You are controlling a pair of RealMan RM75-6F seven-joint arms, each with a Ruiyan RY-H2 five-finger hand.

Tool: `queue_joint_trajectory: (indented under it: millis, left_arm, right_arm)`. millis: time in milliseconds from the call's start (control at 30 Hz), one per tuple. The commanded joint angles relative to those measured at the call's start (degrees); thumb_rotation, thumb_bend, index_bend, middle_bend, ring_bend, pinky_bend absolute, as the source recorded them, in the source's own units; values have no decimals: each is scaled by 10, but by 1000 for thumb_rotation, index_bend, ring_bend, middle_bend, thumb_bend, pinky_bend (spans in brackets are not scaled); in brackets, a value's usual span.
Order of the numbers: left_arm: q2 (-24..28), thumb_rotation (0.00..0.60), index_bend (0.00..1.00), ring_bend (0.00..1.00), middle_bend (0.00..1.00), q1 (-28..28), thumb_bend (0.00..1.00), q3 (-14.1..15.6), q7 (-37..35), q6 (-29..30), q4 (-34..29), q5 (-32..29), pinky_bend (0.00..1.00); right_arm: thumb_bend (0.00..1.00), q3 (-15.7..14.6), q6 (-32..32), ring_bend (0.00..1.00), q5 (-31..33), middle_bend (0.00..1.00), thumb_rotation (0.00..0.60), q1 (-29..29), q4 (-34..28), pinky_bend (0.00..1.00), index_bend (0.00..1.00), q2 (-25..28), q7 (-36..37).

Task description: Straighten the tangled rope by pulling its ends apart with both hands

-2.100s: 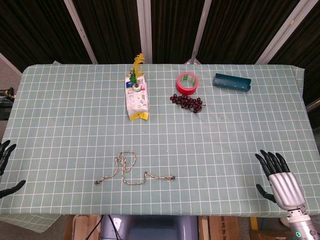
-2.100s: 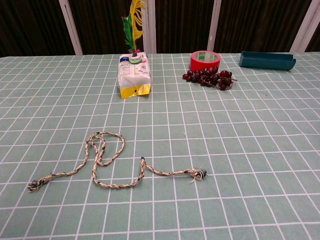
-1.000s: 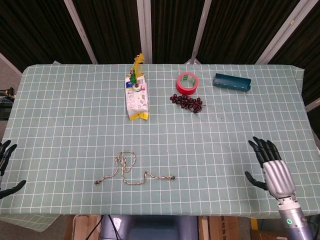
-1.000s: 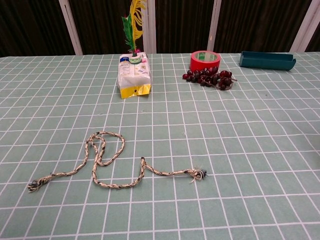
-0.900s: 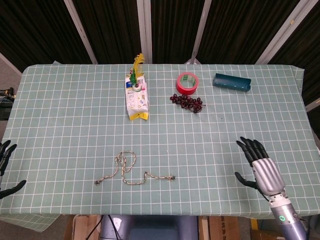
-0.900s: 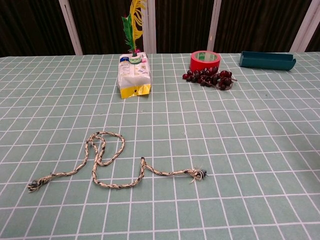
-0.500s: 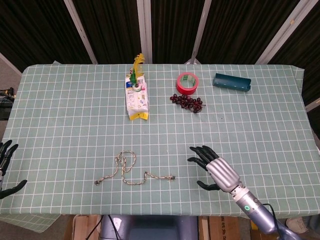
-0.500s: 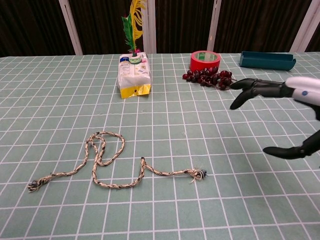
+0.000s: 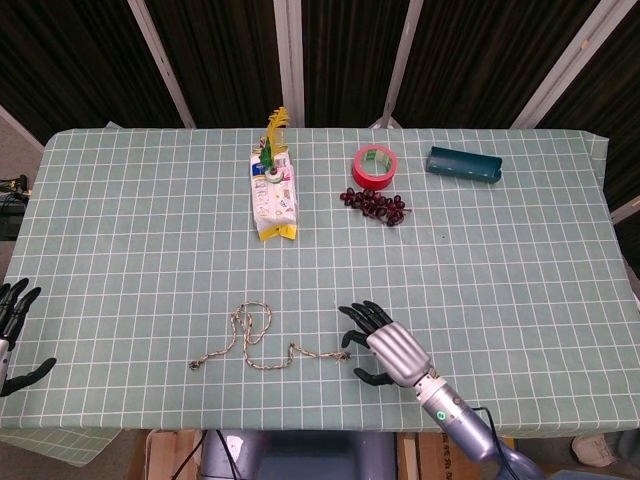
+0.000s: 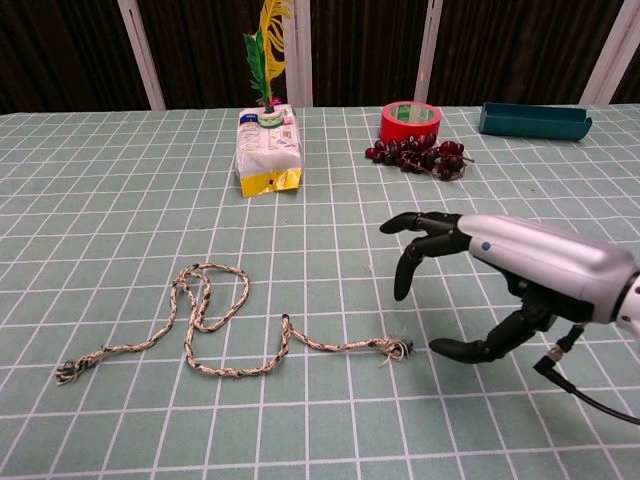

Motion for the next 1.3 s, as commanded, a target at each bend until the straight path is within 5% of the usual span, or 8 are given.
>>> queue_joint_trajectory:
  millis: [33,467,1300]
  left_arm:
    - [0,600,25,0,0,-1,6,0,-2,-2,0,-1,0]
    - [3,600,26,0,0,-2,7,2,-12,-3,2,-1,0]
    - [6,600,28,0,0,-5,6,5,-26,-10,0,-2,0]
  right_arm:
    - [314,1,0,0,19,105,600,1,16,0,432,-28,-23]
    - [315,8,4,0,78,105,600,5,58,0,438,-114,-104]
    - [421,17,10,0,136,114,600,12,85,0,538,-162,-136]
